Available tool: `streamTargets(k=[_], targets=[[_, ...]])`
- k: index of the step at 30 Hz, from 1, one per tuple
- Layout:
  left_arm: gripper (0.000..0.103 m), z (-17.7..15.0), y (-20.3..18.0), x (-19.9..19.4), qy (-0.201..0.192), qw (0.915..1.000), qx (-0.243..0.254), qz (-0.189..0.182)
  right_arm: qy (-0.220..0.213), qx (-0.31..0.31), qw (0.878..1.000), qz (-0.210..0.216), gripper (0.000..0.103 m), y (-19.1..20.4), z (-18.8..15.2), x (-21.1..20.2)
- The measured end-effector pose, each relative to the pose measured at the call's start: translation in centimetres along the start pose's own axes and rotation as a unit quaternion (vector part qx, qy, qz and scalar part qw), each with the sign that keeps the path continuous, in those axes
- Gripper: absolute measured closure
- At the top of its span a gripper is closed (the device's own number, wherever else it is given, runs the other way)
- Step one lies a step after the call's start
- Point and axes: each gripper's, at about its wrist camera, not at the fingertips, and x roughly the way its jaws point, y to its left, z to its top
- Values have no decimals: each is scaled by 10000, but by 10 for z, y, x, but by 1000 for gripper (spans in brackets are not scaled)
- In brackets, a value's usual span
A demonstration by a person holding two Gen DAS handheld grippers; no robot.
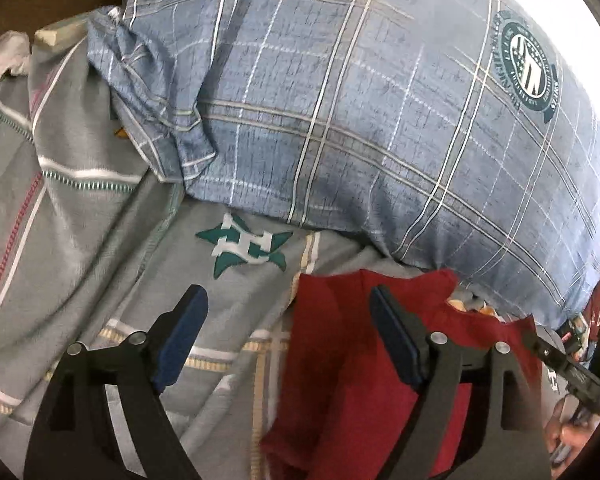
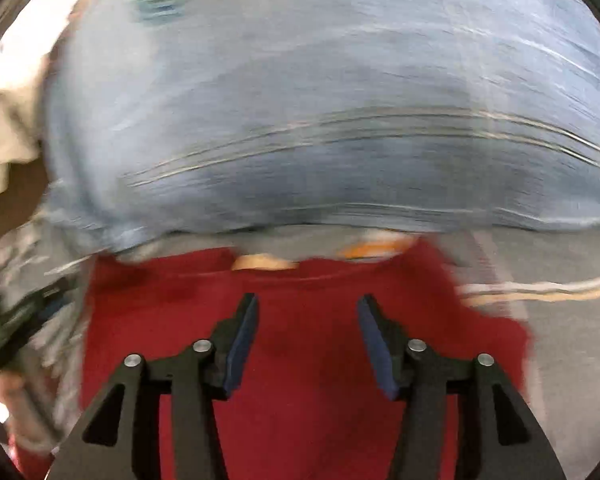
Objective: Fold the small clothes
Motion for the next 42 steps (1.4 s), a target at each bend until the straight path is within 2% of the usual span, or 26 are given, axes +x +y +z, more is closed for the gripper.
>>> streamTargets(k=[2,5,10,15,19,21,23,25,29,32,33,36,37,42], targets=[[20,-6,0,2,99,9999,79,65,185,-303,9981,510,49,35,-2,9],[20,-14,-3,6,165,9993,265,199,477,-565,9927,957,49,79,-2,42],[20,-17,-2,11,246,9987,329,299,657,-686,9896,1085,49,131,8,98],[20,-16,0,14,278,9981,379,408,837,-584,9935,494,49,144,18,151],[20,-16,1,16,323,9981,363,371,875,-308,9940,576,50,133,18,140],[20,-17,-2,16,333,9980,400,355,788,-292,9940,697,50,121,13,110],[20,-20,-5,15,348,9979,447,320,546,-312,9961,622,47,100,8,73],[20,-23,-10,15,365,9976,514,284,283,-253,9988,300,41,71,4,36],[20,-33,-23,20,463,9960,719,263,-100,0,9982,-597,40,-3,-5,-14],[20,-42,-35,26,530,9936,947,306,96,322,9930,-1135,40,-50,-12,-7],[20,-44,-39,29,548,9925,1037,331,89,457,9911,-1248,45,-65,-15,-4],[20,-48,-47,34,493,9898,1256,449,-142,1001,9915,-819,47,-92,-21,0],[20,-48,-48,34,471,9895,1283,467,-161,1072,9909,-793,47,-93,-19,-2],[19,-47,-46,34,498,9900,1245,428,-110,881,9927,-821,45,-72,-21,-22]])
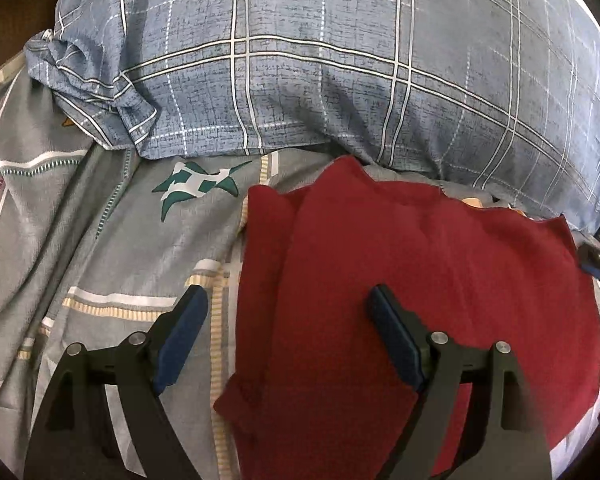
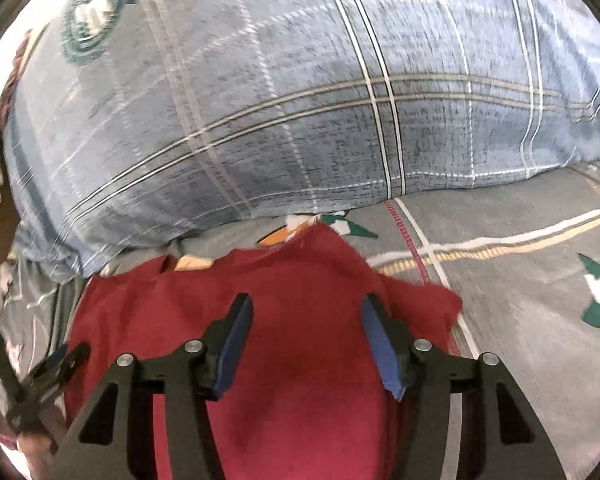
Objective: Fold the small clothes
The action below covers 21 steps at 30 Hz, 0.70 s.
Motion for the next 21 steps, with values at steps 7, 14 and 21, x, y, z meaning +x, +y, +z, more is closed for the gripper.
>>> streamTargets(k=[7,14,21], targets=[[19,0,-1,0,1,10000,-21,2,88,-592,9981,-142,41,13,-55,-42],[19,-2,0,-1,-2,10000,-37,5,279,-694,9956,-560,41,6,-76,-35],[19,-2,0,-4,-6,10000,4,12,64,-779,9967,-236,40,23,-91,-68]])
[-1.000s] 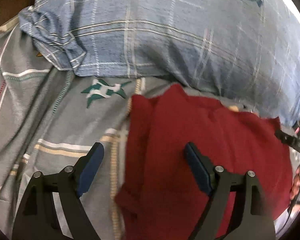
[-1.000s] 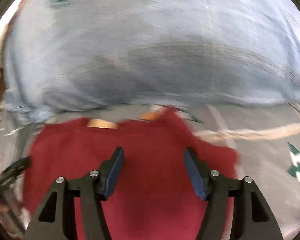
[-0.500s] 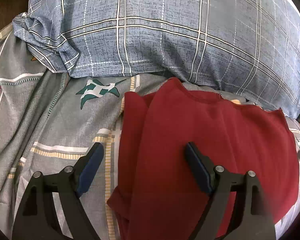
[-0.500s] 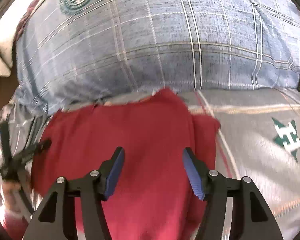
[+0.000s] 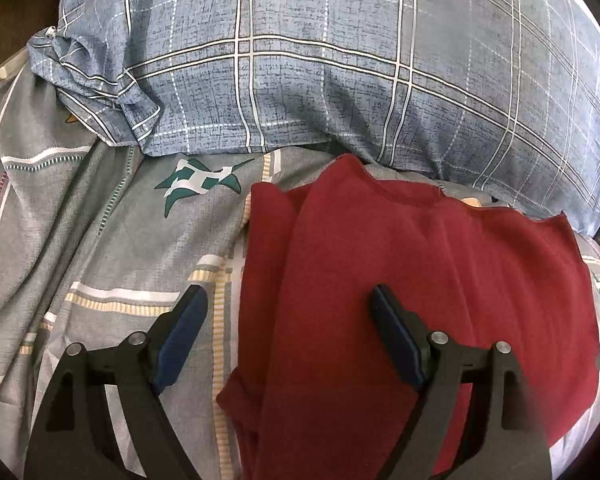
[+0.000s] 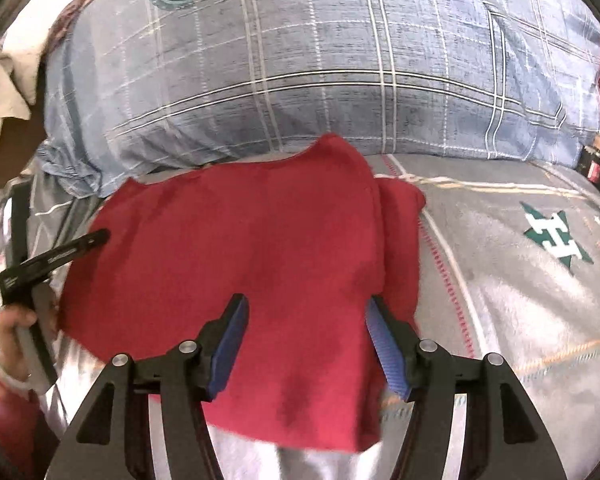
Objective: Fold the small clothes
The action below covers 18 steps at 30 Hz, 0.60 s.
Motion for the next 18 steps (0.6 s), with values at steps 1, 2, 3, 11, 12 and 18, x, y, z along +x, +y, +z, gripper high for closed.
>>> streamTargets(k=[1,2,3,11,12,18], targets=[[19,0,0,-1,-5,10000,1,1,5,-27,10000,43,39,1,-2,1],[19,0,-1,-3,-8,10000,4,-4,33,-78,9999,82,38,3,-4,3],[19,-1,-1,-5,-15,10000,8,-14,120,-110,9998,71,38,3,-7,10],[19,-6,3,-19,-73,9999,1,-78,293,-100,9994,167,37,16,-7,12],[19,-7,4,-21,-62,9999,-34,-124,279,-71,9992,260,36,19,-5,10],[17,-22,25,-44,313,9963,-529,-609,316,-302,9971,621,35,53,20,29]])
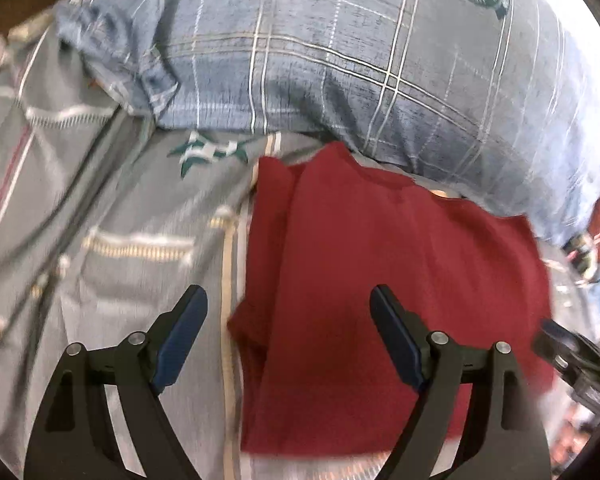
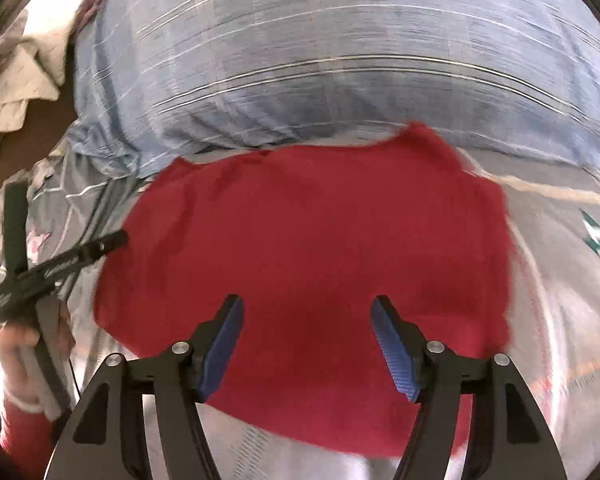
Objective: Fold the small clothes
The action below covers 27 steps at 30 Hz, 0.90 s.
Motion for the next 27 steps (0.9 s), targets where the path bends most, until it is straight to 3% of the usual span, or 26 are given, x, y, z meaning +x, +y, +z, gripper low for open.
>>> streamTargets(k=[6,9,13,16,20,23,25,27], targets=[[14,-21,23,-9,-73,9992,-262,277,-10,-507,9973,535,44,64,50,44],[14,-23,31,6,58,9991,-390,172,122,-703,9950,697,44,100,75,79],[14,-18,33,19,172,9989,-417,115,432,-845,9927,746,41,126,96,129],[14,-12,35,24,149,9986,-474,158,592,-885,9931,498,35,140,106,166],[14,-9,43,29,297,9971,-704,25,738,-846,9928,408,35,148,113,167],[14,-10,43,26,289,9969,-731,23,734,-1009,9903,614,34,162,112,155],[14,-12,43,26,289,9971,-706,38,777,-1271,9874,527,26,177,109,157],[13,-14,42,26,278,9971,-708,48,844,-1634,9827,235,25,196,108,167]])
